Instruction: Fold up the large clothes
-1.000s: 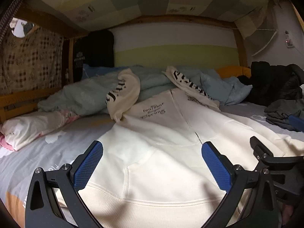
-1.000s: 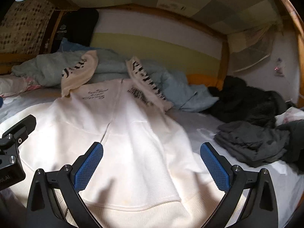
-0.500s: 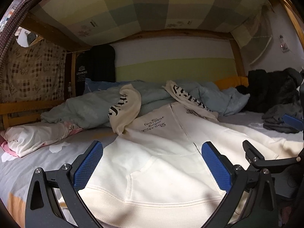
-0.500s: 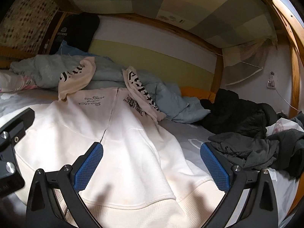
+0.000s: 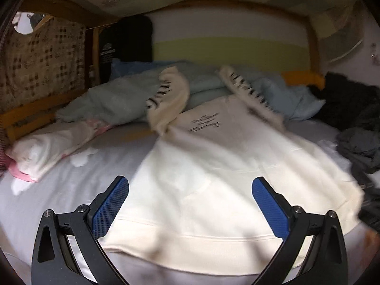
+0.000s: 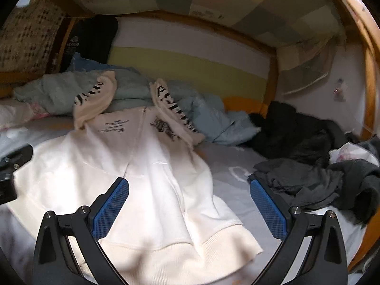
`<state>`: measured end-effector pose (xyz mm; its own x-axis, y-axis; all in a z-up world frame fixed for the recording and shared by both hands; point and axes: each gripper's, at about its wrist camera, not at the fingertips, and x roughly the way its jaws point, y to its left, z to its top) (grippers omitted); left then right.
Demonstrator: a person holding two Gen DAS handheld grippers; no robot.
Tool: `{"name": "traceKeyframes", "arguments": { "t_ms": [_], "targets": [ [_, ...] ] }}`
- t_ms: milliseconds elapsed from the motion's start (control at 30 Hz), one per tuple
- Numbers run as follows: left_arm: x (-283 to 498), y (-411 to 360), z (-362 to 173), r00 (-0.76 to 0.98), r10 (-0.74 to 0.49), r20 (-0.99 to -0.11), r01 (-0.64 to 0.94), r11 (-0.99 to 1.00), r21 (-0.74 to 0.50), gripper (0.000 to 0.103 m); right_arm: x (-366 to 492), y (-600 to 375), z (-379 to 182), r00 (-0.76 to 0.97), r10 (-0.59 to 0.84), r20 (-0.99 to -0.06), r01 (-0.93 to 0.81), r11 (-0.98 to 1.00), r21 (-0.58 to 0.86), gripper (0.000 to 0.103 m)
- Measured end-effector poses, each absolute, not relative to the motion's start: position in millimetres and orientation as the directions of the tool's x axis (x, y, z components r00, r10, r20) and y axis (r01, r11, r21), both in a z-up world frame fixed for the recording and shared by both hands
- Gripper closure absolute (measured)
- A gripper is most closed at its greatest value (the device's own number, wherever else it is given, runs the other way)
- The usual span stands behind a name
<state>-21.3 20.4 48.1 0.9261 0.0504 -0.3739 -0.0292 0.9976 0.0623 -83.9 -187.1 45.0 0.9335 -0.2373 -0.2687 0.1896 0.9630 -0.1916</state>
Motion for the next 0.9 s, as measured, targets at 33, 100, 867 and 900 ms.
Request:
{"name": "traceKeyframes", "arguments": {
  "t_ms": [33,100,867,900],
  "targets": [
    [-21.1,24.4,50.0,0.922,0.066,-0.382,-0.046,0.997,0.060,0.000,-84.7,-192.9,48.7,0.927,-0.233,-0.293,0.191,0.967,-0.167,0.000],
    [-20.6,34.0,50.6,0.911,0.067,-0.407,-0.056,0.998,0.041,0.000,-83.6,-204.8,50.8,0.914,-0.209,-0.347,0.179,0.977,-0.119,0.000],
    [21.2,87.0,-44.0,0.746,0.091,-0.660,-0.136,0.991,-0.018,0.025,-61.6,-301.4,-28.5,0.749,-0.069,-0.659,0.284,0.932,0.225,0.037],
    [20.9,86.0,-44.5,0.748,0.087,-0.659,-0.132,0.991,-0.019,0.020,-59.7,-300.6,-29.0,0.748,-0.074,-0.660,0.290,0.930,0.225,0.037]
  ]
}}
